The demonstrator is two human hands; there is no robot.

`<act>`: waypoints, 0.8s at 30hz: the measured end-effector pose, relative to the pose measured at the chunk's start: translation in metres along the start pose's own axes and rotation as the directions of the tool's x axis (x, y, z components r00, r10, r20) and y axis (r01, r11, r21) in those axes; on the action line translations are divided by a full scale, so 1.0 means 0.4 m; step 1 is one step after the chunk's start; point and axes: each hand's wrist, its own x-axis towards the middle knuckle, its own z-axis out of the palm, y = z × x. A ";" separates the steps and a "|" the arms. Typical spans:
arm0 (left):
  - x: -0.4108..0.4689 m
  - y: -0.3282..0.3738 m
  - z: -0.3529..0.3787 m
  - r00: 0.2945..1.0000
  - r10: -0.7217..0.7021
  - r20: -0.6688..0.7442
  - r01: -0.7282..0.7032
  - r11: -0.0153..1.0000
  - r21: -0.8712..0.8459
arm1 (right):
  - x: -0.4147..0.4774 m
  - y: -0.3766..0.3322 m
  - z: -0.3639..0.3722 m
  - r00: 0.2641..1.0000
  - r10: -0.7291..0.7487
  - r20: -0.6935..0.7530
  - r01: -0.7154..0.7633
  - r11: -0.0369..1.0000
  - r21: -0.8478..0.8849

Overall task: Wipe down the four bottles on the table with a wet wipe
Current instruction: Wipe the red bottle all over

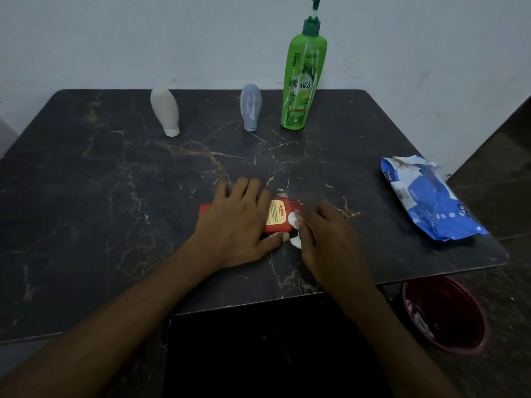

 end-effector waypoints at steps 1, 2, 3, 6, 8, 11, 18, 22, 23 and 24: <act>0.002 0.000 -0.001 1.000 -0.001 -0.002 0.001 1.000 0.005 | 0.019 -0.004 -0.004 0.999 0.018 0.029 -0.017 1.000 -0.019; 0.002 0.000 -0.003 1.000 -0.002 -0.011 0.002 1.000 0.008 | 0.044 -0.007 -0.007 0.997 0.037 0.072 -0.033 0.998 -0.053; 0.001 0.001 -0.004 1.000 -0.001 -0.019 0.002 1.000 0.009 | 0.073 -0.007 -0.008 0.991 0.054 0.126 -0.040 0.992 -0.119; -0.002 0.004 -0.004 1.000 -0.013 -0.019 0.013 1.000 -0.004 | 0.183 0.000 -0.009 0.955 0.167 0.244 -0.125 0.976 -0.179; -0.003 0.006 -0.003 1.000 -0.029 -0.013 0.028 1.000 -0.013 | 0.229 0.003 -0.005 0.925 0.211 0.316 -0.164 0.972 -0.167; -0.004 0.004 0.000 0.999 -0.039 0.015 0.039 0.999 -0.030 | 0.212 -0.009 -0.003 0.935 0.165 0.313 -0.097 0.971 -0.220; -0.003 0.000 0.008 1.000 -0.016 -0.004 0.016 0.999 -0.034 | 0.015 -0.030 0.010 0.997 -0.019 0.068 0.014 0.997 0.080; -0.005 0.003 0.010 0.999 -0.020 -0.025 0.019 0.999 -0.036 | -0.009 -0.022 0.021 0.999 -0.013 0.039 0.006 0.984 0.178; -0.005 0.002 0.009 0.999 -0.021 -0.024 0.020 0.999 -0.038 | -0.001 -0.019 0.020 1.000 -0.005 0.021 0.001 0.988 0.157; -0.004 0.002 0.008 1.000 -0.020 -0.023 0.019 0.999 -0.037 | 0.012 -0.017 0.018 1.000 0.006 0.012 -0.007 0.994 0.113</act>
